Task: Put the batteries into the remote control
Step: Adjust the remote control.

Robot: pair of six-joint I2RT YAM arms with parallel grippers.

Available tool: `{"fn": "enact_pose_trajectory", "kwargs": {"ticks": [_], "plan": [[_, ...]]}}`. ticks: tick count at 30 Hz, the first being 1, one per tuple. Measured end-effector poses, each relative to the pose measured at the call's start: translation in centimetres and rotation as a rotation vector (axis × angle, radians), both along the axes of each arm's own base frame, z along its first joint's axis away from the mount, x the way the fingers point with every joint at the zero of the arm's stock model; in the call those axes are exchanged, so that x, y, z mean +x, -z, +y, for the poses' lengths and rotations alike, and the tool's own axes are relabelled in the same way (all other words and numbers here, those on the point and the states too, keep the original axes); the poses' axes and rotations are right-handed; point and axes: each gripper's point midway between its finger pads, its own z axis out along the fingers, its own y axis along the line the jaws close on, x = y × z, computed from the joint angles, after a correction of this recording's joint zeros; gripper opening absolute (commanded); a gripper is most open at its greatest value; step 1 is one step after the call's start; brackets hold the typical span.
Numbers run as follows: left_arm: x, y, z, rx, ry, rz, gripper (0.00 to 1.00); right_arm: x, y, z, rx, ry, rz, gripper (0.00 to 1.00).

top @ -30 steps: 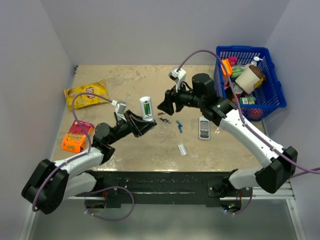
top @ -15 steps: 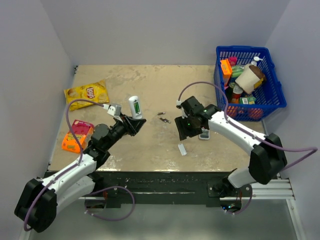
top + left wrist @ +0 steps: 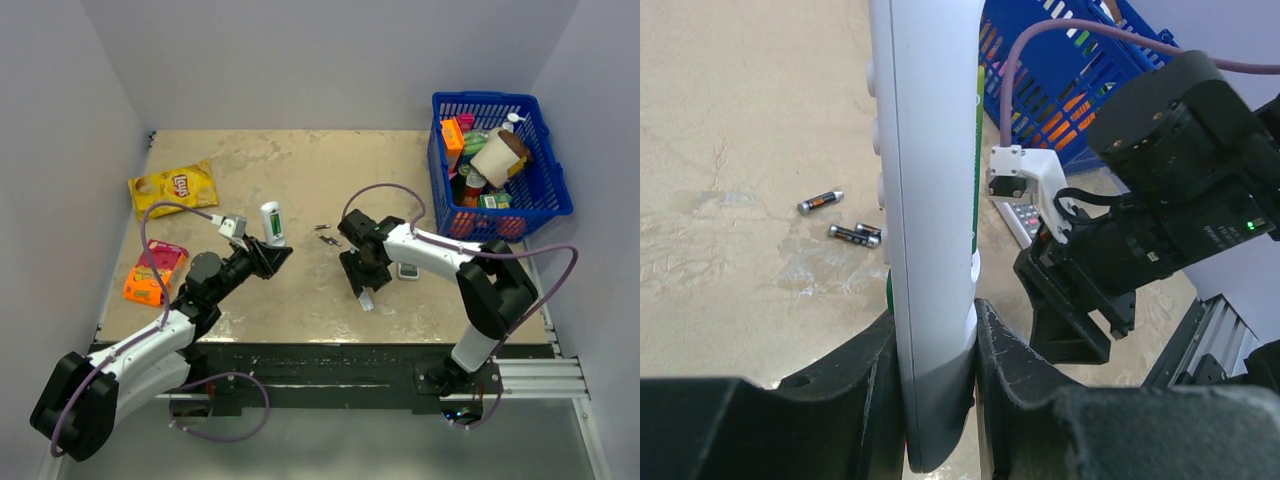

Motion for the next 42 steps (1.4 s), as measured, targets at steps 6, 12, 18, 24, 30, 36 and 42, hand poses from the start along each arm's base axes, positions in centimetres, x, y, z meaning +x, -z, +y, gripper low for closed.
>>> {"fn": "enact_pose_trajectory", "kwargs": {"ticks": [6,12,18,24,30,36,42], "plan": [[-0.2,-0.1,-0.2,-0.003,0.018,-0.004,0.0,0.3,1.1,-0.3,-0.038,0.004,0.003,0.49],[-0.8,-0.8,-1.0,-0.02,0.08,-0.034,0.0,1.9,-3.0,2.5,0.126,-0.089,-0.094,0.53],[-2.0,-1.6,-2.3,-0.04,0.186,-0.073,0.0,5.0,-17.5,9.5,0.608,-0.273,-0.405,0.65],[-3.4,-2.8,-3.6,-0.059,0.308,-0.125,0.0,4.4,-25.3,13.2,0.937,-0.444,-0.543,0.68],[-4.2,-4.7,-4.3,-0.087,0.383,-0.18,0.0,4.0,-26.2,14.8,1.057,-0.528,-0.53,0.66],[-4.7,-5.8,-4.7,-0.107,0.42,-0.207,0.0,3.3,-25.3,15.5,1.11,-0.57,-0.485,0.62],[-5.1,-5.8,-4.9,-0.114,0.445,-0.202,0.0,2.8,-25.5,16.1,1.168,-0.586,-0.46,0.6]]}}
